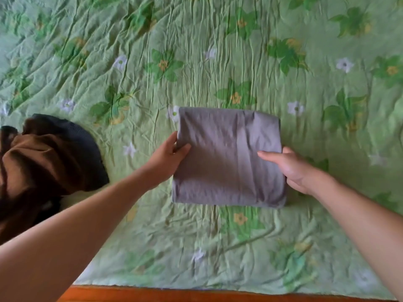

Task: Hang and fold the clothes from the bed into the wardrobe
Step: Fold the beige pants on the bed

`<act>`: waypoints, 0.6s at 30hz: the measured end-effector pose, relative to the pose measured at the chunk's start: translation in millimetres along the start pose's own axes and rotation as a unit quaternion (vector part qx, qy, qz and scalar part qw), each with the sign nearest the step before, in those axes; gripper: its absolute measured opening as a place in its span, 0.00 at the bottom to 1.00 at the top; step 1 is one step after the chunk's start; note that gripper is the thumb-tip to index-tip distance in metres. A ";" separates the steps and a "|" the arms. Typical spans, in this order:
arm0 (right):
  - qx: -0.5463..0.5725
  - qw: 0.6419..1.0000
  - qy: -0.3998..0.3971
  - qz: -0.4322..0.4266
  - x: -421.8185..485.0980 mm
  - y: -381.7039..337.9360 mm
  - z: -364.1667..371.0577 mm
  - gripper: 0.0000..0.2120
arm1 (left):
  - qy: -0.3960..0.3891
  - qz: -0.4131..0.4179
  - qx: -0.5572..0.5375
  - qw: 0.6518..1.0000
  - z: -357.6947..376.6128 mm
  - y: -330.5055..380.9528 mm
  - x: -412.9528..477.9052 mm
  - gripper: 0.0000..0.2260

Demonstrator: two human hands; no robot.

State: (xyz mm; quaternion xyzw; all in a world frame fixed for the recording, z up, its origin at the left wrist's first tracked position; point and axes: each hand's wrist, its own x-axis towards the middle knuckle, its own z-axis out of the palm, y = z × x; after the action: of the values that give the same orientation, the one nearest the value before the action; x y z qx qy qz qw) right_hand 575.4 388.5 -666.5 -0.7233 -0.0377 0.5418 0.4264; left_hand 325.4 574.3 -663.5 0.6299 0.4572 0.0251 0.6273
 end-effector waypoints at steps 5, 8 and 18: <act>-0.112 0.992 0.047 -0.035 43.8 -7.6 13.1 0.32 | 0.038 -0.081 0.113 0.990 2.3 -12.0 49.7 0.16; -0.149 0.983 0.091 -0.050 52.7 1.7 18.3 0.29 | 0.087 -0.062 0.160 0.981 9.5 -18.1 55.6 0.18; -0.231 0.954 0.163 -0.101 70.4 -8.1 22.4 0.26 | 0.134 -0.020 0.186 0.973 17.9 3.2 79.9 0.14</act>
State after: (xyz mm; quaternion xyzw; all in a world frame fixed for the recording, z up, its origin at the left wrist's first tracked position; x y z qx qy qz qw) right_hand 589.3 442.9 -715.2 -0.8728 -0.1644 0.3476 0.3005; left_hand 384.5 609.8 -707.9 0.7173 0.5462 0.0113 0.4324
